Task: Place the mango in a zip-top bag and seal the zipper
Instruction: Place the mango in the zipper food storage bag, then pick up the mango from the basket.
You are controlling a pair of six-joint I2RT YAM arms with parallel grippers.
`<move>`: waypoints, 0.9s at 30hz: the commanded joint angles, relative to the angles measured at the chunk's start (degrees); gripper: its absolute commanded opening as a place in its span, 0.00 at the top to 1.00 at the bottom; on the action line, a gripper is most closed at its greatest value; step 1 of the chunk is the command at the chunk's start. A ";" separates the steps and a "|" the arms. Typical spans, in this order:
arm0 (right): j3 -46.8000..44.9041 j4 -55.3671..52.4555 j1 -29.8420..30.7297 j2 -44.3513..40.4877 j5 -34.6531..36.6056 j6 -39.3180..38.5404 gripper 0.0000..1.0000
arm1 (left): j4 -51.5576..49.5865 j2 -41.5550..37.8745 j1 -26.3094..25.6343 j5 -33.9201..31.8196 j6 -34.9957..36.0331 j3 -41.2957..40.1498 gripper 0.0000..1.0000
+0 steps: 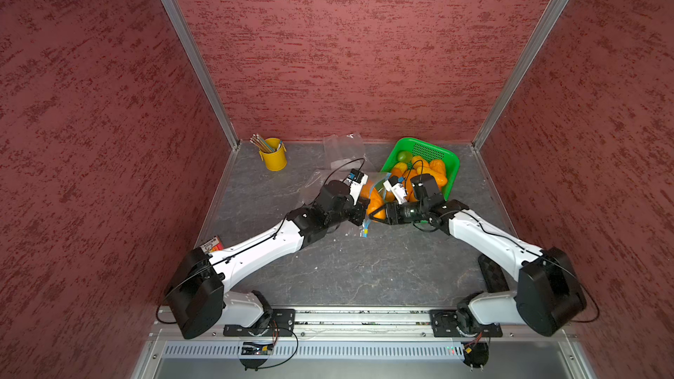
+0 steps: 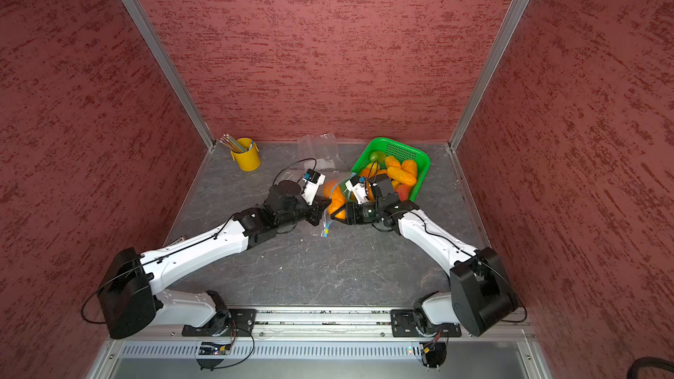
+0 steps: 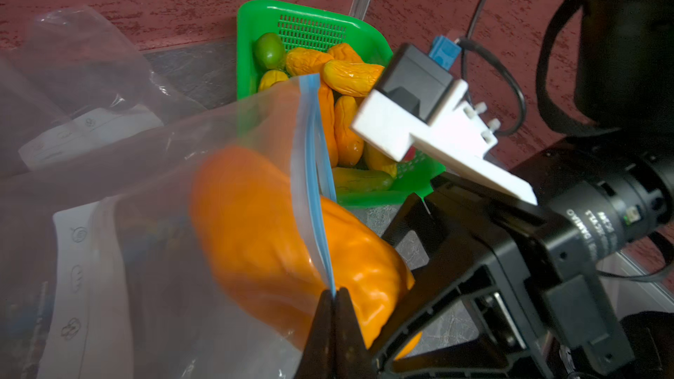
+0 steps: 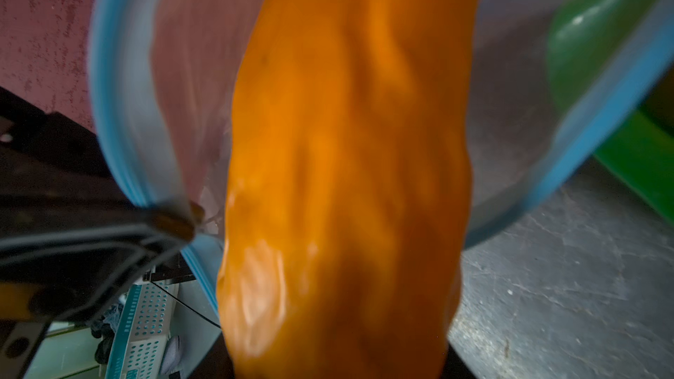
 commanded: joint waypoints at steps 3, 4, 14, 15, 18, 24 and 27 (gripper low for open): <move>0.58 10.68 0.30 0.95 0.46 11.23 0.84 | -0.78 0.02 -0.23 5.58 2.40 1.87 1.00; -0.21 13.33 0.32 1.53 0.43 13.23 0.84 | -0.53 -0.27 -0.21 6.38 2.27 1.90 1.00; 1.85 24.37 0.39 2.63 2.51 23.12 0.21 | -1.91 -1.66 2.59 11.01 -1.96 4.33 1.00; 2.84 22.60 0.41 1.90 2.85 22.13 0.20 | -1.29 -2.12 3.87 11.63 -3.42 4.01 1.00; 6.36 14.35 0.36 -1.37 7.02 16.53 0.12 | 0.58 -3.51 7.84 13.32 -7.04 2.50 1.00; 10.64 0.04 -0.86 -8.67 15.56 4.10 0.03 | -1.23 -6.12 12.52 14.09 -8.02 1.37 1.00; 10.85 -3.89 -4.96 -10.79 24.82 1.67 0.02 | -2.30 -7.34 13.18 14.61 -7.54 1.01 1.00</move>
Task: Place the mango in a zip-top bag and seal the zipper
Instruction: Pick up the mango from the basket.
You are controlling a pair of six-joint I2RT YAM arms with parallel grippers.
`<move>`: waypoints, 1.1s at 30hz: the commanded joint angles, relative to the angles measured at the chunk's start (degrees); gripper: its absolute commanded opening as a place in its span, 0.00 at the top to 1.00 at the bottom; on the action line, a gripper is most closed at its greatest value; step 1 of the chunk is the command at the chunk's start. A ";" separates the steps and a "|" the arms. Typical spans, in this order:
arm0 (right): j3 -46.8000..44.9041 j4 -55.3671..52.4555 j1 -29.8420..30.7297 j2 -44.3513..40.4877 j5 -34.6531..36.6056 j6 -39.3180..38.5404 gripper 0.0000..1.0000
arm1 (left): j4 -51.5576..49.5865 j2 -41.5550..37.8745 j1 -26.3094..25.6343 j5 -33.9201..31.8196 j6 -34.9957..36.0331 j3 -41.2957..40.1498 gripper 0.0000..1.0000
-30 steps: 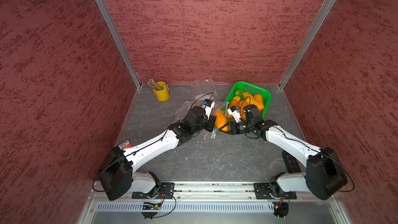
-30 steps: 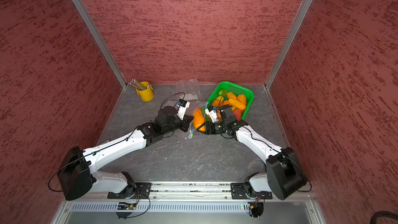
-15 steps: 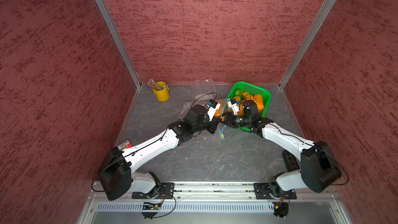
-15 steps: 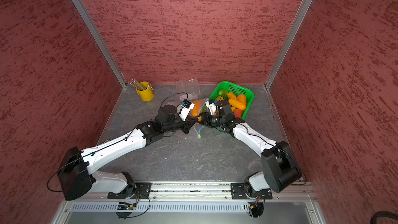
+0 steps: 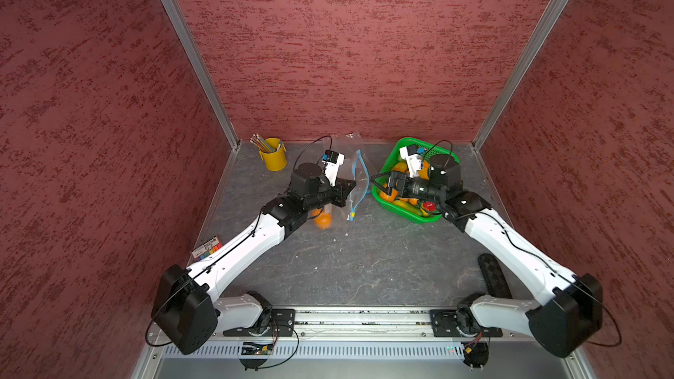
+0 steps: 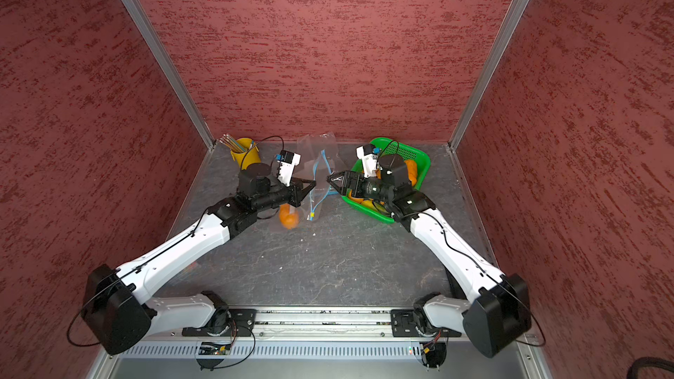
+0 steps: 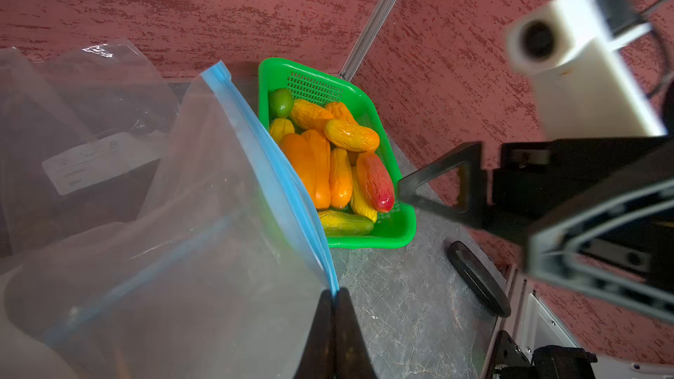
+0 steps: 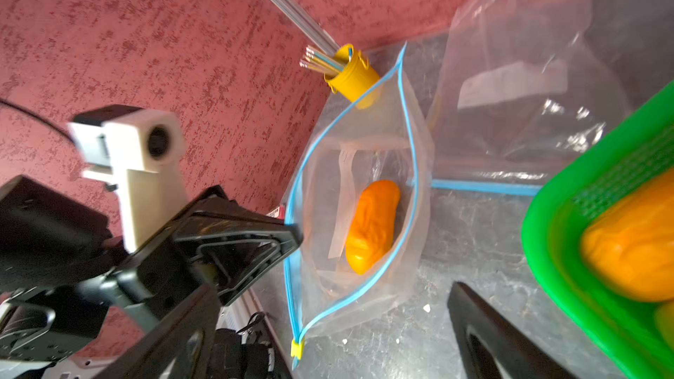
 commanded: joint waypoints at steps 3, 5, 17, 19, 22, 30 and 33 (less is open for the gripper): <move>2.26 -11.23 -7.76 2.71 19.18 -6.32 0.02 | -1.16 -2.59 0.50 2.90 -0.50 -1.65 1.00; 2.68 -10.74 -9.07 7.01 21.62 -5.19 0.02 | -0.28 -3.26 0.45 3.87 -0.67 -2.81 1.00; 7.61 0.91 -9.10 30.52 16.58 -0.62 0.05 | 1.27 -3.50 0.20 4.93 -2.90 -5.38 1.00; 8.70 1.65 -9.14 33.35 16.79 -0.23 0.09 | 1.24 -3.58 0.21 4.57 -3.05 -5.22 1.00; 9.77 2.39 -9.05 36.83 16.53 -0.04 0.20 | 0.89 -3.45 0.09 4.21 -3.27 -4.68 1.00; 7.88 4.82 -9.02 33.74 15.34 -0.50 0.60 | -0.55 -2.76 0.01 2.59 -3.42 -3.80 1.00; 5.91 7.35 -9.01 26.29 15.92 -0.47 0.70 | -0.57 -2.21 0.10 1.95 -4.09 -3.35 1.00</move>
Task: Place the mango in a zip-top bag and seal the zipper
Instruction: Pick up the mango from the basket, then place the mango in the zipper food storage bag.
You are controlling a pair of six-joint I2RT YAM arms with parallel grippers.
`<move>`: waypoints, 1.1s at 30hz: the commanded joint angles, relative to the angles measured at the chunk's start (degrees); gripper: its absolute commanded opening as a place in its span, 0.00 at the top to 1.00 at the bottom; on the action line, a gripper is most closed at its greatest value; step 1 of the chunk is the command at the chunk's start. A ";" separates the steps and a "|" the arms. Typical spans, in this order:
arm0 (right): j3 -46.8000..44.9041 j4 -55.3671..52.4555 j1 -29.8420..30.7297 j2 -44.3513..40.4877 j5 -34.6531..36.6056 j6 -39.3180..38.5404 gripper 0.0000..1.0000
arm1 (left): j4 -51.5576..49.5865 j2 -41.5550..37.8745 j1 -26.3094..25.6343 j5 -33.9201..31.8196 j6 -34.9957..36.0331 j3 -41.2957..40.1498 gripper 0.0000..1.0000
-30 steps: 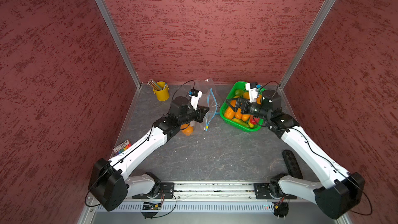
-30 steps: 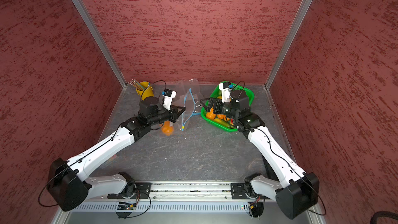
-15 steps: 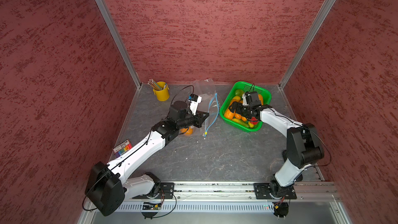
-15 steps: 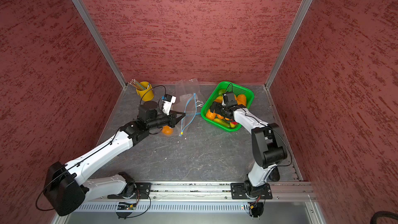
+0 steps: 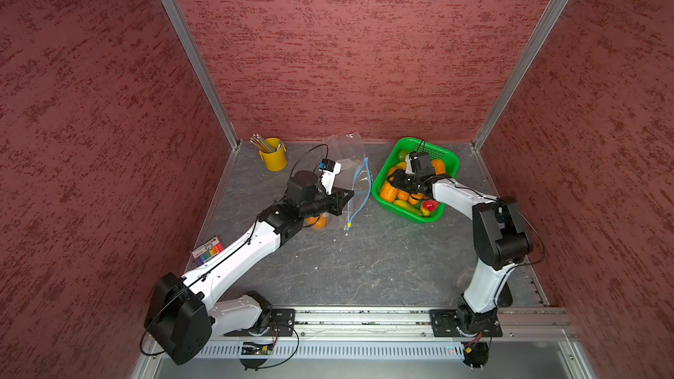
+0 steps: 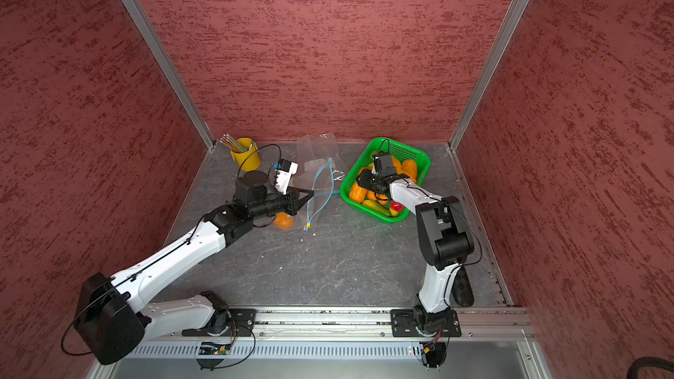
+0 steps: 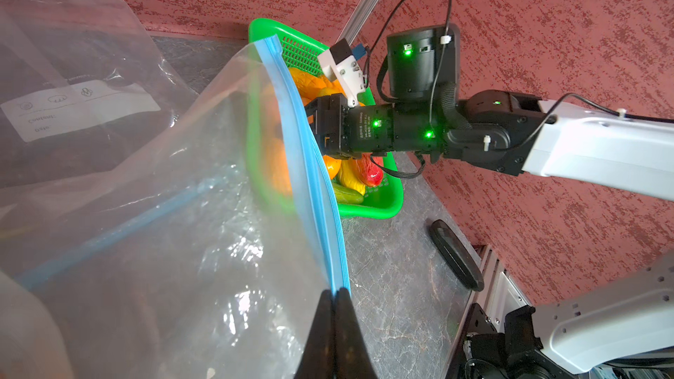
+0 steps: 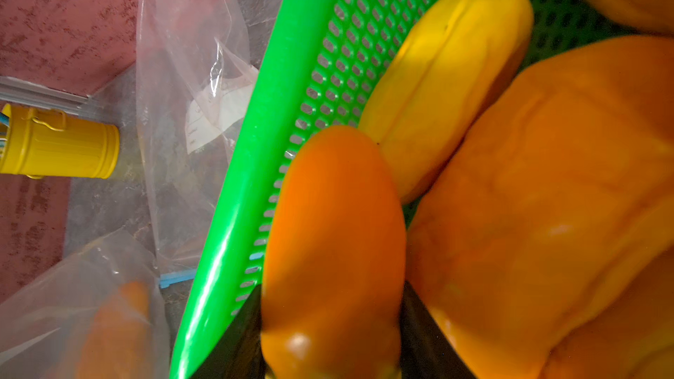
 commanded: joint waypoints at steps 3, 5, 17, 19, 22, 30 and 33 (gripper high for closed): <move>-6.37 13.47 0.13 -16.74 -1.91 -0.10 0.74 | -1.30 1.44 0.12 -3.17 -1.68 2.51 1.00; -13.66 26.13 0.37 -24.79 -4.88 2.37 0.78 | -2.43 2.16 0.53 -3.93 -2.00 3.47 1.00; -33.41 64.39 13.85 -38.13 3.81 10.36 0.76 | -2.37 2.25 1.22 -4.97 -3.61 5.17 1.00; -31.94 66.24 15.54 -34.29 3.71 9.82 0.76 | -2.53 2.18 1.23 -5.23 -3.55 5.38 1.00; -28.55 64.69 17.80 -29.07 6.10 8.26 0.77 | -2.76 1.87 1.28 -5.23 -3.68 5.69 1.00; -31.31 70.92 19.34 -21.53 9.64 14.70 0.74 | -3.09 0.69 1.61 -5.84 -5.26 5.65 1.00; -30.57 70.41 20.44 -18.94 10.34 13.97 0.68 | -3.28 0.42 1.62 -6.03 -5.31 5.77 1.00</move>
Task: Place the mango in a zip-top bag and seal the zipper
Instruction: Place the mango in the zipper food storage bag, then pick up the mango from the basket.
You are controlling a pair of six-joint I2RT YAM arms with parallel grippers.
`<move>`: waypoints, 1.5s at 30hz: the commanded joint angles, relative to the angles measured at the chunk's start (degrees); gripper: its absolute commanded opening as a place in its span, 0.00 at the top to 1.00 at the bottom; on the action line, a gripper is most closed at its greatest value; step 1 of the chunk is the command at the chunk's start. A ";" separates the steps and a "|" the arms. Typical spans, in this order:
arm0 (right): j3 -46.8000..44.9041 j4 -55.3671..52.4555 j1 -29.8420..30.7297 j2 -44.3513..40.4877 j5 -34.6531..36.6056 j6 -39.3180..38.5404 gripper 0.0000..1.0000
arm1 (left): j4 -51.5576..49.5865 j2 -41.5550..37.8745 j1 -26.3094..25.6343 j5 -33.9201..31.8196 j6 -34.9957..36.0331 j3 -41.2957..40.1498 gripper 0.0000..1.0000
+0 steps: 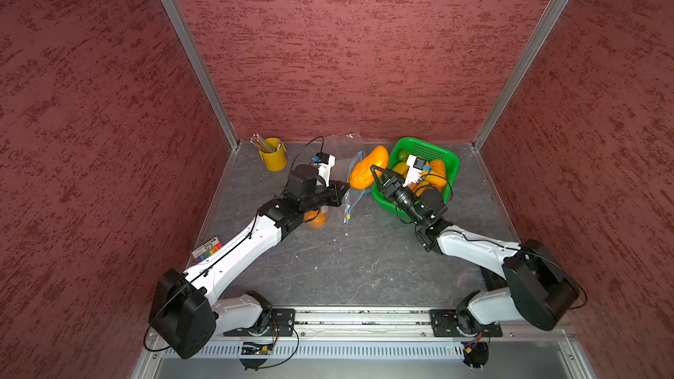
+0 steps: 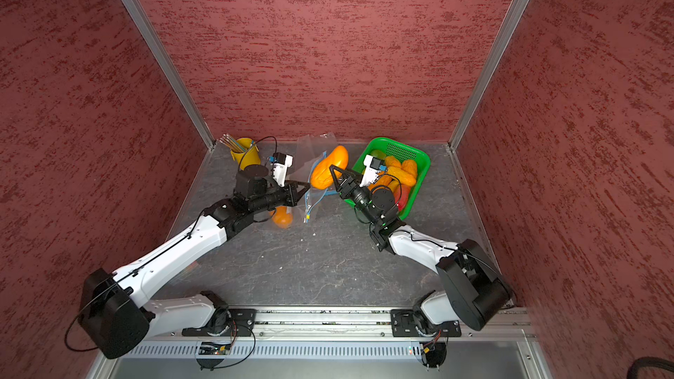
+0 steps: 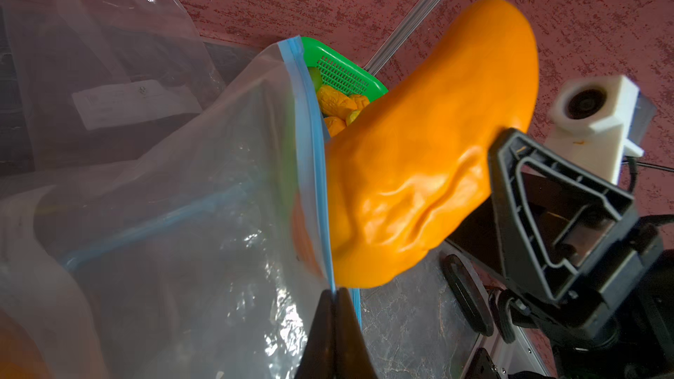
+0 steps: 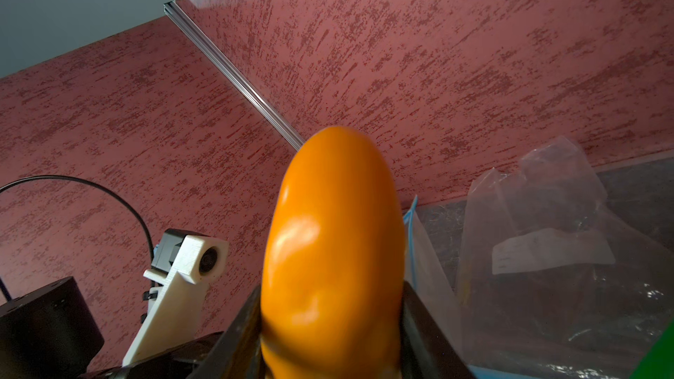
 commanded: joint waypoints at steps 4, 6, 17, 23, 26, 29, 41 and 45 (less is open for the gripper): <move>1.13 1.89 2.09 3.20 3.75 0.59 0.57 | -0.53 -1.48 0.48 -1.17 -0.75 2.13 1.00; 1.02 2.57 2.23 3.37 3.44 0.62 0.46 | -0.31 -1.48 0.57 -1.04 -0.79 2.01 1.00; 11.38 -27.88 1.70 -7.04 1.63 -7.63 0.02 | -3.28 -2.56 1.86 -3.84 -3.60 3.56 1.00; 14.47 -65.34 -4.99 -16.73 16.68 -6.66 0.06 | -6.37 -5.62 2.88 -3.97 -2.19 4.50 1.00; 16.30 -77.31 -11.51 -13.49 17.03 -7.58 0.08 | -6.23 -6.78 2.87 -2.31 0.07 3.59 1.00; 17.21 -79.98 -16.38 -6.98 12.48 -9.90 0.18 | -4.83 -7.04 2.87 1.08 3.61 2.32 1.00; 25.77 -85.34 -17.81 9.68 21.90 -9.67 0.29 | -1.04 -7.71 4.19 13.58 11.25 -0.53 1.00; 26.40 -84.69 -17.69 8.18 20.24 -9.72 0.30 | -2.78 -8.84 4.96 13.42 10.99 0.58 1.00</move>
